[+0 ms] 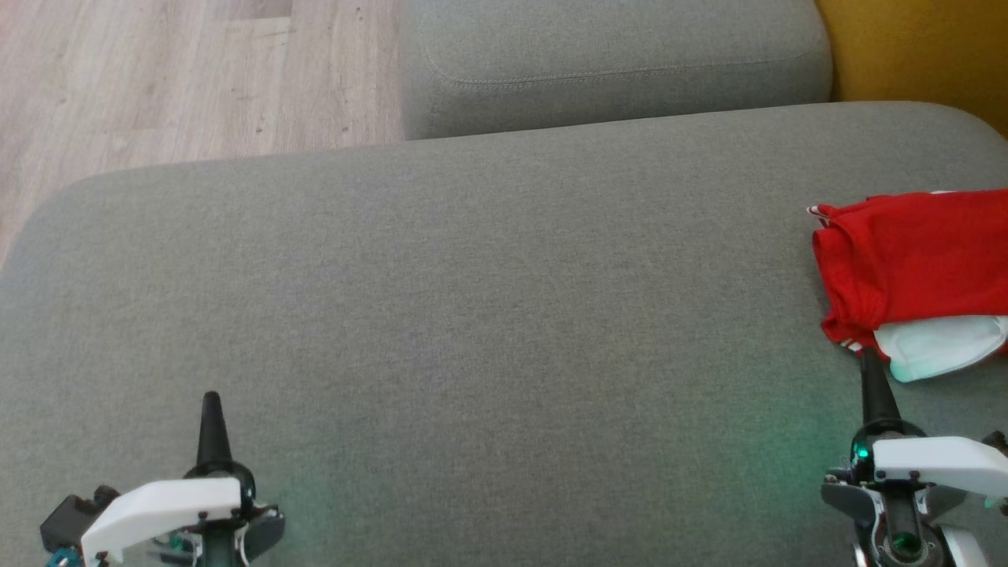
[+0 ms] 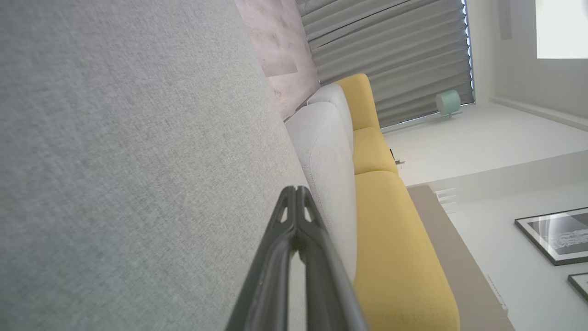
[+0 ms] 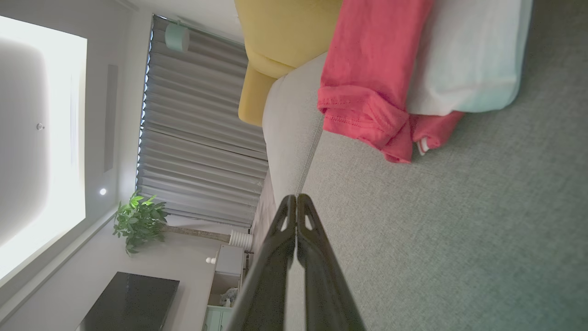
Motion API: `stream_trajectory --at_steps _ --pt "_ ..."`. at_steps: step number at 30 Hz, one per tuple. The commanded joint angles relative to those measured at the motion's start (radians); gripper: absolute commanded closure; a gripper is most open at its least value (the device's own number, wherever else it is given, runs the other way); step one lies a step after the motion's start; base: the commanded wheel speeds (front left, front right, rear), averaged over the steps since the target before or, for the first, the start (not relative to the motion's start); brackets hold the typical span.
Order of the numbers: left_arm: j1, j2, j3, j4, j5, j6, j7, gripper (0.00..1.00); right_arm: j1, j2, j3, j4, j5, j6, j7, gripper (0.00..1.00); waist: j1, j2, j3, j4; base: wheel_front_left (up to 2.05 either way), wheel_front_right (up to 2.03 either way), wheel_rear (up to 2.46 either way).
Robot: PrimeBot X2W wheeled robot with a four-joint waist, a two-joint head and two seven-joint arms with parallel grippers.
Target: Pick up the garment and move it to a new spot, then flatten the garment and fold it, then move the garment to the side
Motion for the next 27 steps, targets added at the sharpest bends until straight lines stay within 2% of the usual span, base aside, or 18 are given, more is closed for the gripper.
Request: stream_trajectory --at_steps 1,27 --pt "-0.056 0.006 0.039 -0.028 -0.030 -0.008 0.008 1.00 -0.059 -0.013 0.010 -0.042 0.036 -0.001 0.012 1.00 0.0000 0.0000 0.000 0.001 0.00 0.00 0.00" --pt "-0.075 0.006 0.094 -0.026 -0.265 -0.025 0.082 1.00 -0.072 -0.013 -0.022 -0.053 0.305 -0.001 0.086 1.00 -0.0001 0.0000 0.001 0.011 0.00 0.00 0.00"
